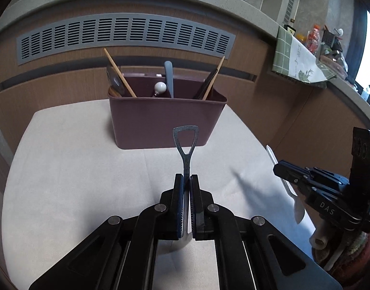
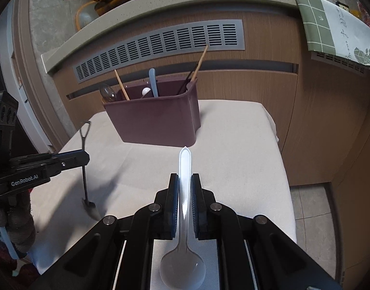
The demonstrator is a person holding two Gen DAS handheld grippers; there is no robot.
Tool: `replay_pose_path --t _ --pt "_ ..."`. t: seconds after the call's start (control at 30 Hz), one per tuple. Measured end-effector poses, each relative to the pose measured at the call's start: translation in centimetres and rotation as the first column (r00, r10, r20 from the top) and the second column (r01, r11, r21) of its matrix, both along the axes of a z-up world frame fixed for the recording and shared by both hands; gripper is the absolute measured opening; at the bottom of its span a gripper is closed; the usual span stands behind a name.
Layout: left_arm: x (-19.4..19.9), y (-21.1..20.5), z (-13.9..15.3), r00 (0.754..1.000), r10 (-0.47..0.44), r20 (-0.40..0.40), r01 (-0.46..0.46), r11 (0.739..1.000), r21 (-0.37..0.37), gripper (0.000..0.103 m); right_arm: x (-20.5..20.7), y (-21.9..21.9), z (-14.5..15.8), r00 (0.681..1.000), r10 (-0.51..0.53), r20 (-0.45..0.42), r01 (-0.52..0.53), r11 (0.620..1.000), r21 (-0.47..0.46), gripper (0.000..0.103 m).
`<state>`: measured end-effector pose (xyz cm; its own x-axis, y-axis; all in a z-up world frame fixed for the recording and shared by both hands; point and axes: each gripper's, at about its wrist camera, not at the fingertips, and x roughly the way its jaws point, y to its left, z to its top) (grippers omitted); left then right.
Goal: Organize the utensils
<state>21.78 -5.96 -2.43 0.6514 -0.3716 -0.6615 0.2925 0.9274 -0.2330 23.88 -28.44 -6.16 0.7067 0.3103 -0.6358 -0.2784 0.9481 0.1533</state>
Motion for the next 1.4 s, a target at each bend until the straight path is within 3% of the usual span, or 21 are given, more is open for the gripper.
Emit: replay_pose_path --t 0.53,1.03,1.17,1.4 --pt "-1.5 1.1 2.7 0.996 0.009 0.086 -0.007 1.0 -0.024 0.001 -0.2 0.2 1.0 0.999 -0.017 0.04 0.017 1.0 -0.005 0.009" --pt "-1.7 1.5 5.0 0.988 0.028 0.155 -0.021 0.999 -0.048 0.001 0.4 0.1 0.9 0.999 -0.036 0.023 0.036 0.999 0.014 0.009" --pt "-1.6 1.5 4.4 0.991 0.021 0.131 -0.014 0.998 -0.053 0.001 0.4 0.2 0.8 0.999 -0.041 0.018 0.041 0.999 0.005 0.009" --pt "0.7 2.5 0.9 0.998 0.066 -0.012 -0.066 0.996 -0.059 0.004 0.3 0.3 0.4 0.999 -0.041 0.007 0.041 0.999 -0.002 0.009"
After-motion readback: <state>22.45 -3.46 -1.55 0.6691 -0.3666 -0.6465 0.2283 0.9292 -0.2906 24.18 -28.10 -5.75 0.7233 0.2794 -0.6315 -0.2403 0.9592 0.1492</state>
